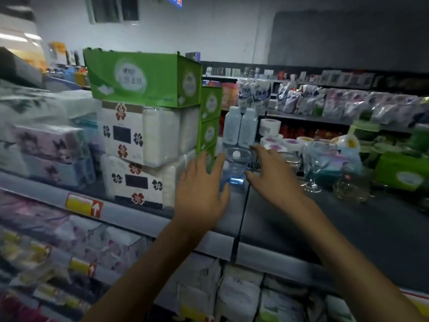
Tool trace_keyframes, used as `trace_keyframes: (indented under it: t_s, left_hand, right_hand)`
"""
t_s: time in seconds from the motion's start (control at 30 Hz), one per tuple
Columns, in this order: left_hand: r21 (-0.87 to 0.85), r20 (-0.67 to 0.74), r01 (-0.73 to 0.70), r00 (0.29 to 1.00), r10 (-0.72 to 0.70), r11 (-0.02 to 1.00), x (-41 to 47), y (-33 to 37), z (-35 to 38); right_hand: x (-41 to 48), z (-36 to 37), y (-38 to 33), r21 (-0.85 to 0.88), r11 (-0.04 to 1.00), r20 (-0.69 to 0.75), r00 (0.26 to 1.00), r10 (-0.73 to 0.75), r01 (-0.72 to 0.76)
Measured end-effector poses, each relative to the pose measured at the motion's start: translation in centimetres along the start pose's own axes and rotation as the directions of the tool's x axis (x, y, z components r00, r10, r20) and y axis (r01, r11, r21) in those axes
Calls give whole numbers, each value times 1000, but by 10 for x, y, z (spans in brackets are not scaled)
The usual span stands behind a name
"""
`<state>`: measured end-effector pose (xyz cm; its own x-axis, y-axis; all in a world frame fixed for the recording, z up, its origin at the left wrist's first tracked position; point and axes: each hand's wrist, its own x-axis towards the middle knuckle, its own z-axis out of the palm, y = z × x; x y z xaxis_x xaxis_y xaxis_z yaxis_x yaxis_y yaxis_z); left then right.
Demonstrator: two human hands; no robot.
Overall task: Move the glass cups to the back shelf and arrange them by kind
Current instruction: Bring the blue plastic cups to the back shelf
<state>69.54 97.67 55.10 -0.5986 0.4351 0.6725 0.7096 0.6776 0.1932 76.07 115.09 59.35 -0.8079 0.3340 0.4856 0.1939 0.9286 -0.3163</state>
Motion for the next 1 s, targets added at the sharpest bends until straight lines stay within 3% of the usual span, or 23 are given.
trace_keyframes:
  t_s: [0.2, 0.4, 0.6, 0.7, 0.77, 0.9, 1.0]
  left_hand:
    - [-10, 155, 101, 983, -98, 995, 17, 2, 21]
    - [-272, 175, 184, 975, -140, 945, 18, 3, 15]
    - [-499, 86, 147, 989, -120, 854, 5, -5, 9]
    - [-572, -26, 72, 994, -105, 817, -2, -5, -4]
    - [-680, -98, 26, 987, -126, 733, -8, -6, -19]
    - [-845, -8, 54, 993, -114, 533, -26, 1, -47]
    - [-878, 1, 43, 996, -88, 477, -38, 8, -53]
  right_hand:
    - [50, 44, 17, -129, 988, 204, 973, 107, -82]
    - [62, 59, 25, 34, 992, 97, 988, 121, -125]
    - [41, 44, 22, 193, 970, 2, 989, 150, -148]
    - [14, 18, 14, 303, 948, -127, 982, 143, -99]
    - [-12, -5, 5, 392, 919, -222, 964, 144, -47]
    - [-75, -46, -15, 533, 846, -337, 923, 187, 24]
    - [-123, -62, -19, 630, 777, -387, 866, 317, -3]
